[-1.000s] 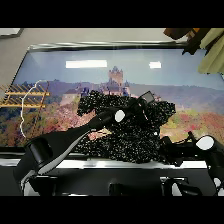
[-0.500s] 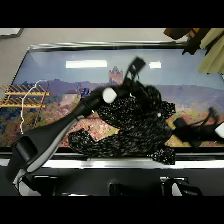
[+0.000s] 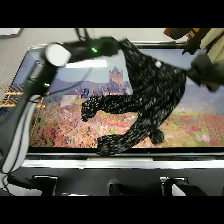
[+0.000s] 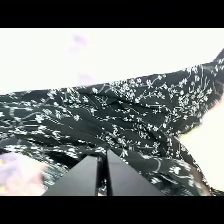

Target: Fold the clothes and pants, and hang the long-sleeved shirts on hangers.

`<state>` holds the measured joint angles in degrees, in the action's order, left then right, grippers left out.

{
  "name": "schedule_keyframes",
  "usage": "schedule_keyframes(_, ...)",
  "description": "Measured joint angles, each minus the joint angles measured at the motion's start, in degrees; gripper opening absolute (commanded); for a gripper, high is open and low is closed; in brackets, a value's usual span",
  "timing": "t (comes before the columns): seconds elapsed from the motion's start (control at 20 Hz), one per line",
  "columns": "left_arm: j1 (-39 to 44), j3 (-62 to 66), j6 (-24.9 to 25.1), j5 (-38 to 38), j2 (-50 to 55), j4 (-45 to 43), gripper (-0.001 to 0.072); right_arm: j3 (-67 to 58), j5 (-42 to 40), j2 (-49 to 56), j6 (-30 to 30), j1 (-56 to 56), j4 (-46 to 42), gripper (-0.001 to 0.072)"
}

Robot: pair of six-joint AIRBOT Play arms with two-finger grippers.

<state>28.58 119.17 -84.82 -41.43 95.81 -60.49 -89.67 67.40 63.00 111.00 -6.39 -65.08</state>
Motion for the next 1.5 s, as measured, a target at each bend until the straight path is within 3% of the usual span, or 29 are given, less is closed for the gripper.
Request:
schedule_keyframes(0.2,-4.5,0.2,-1.9,-0.6,-5.9,-0.1,0.002,-17.1,-3.4,8.0,-1.4,7.4,-3.8,0.0035)
schedule_keyframes(0.4,-8.1,0.2,-2.7,-0.9,-12.2,0.4,0.002,-27.7,-7.8,9.6,-1.9,10.1,-6.3,0.0035)
schedule_keyframes(0.95,-10.6,0.0,-7.6,-3.8,-27.9,0.4,0.0021,-31.7,-15.5,-2.4,-7.6,11.0,-6.9,0.0036)
schedule_keyframes(1.2,-9.2,-4.7,-11.8,-5.4,-28.9,-0.8,0.002,-31.7,-10.7,-1.7,-8.5,11.0,-5.7,0.0036)
schedule_keyframes(1.5,-7.4,-12.0,-13.1,-11.0,-23.7,-1.0,0.0021,-31.5,4.1,7.4,-9.4,11.0,-4.0,0.0036)
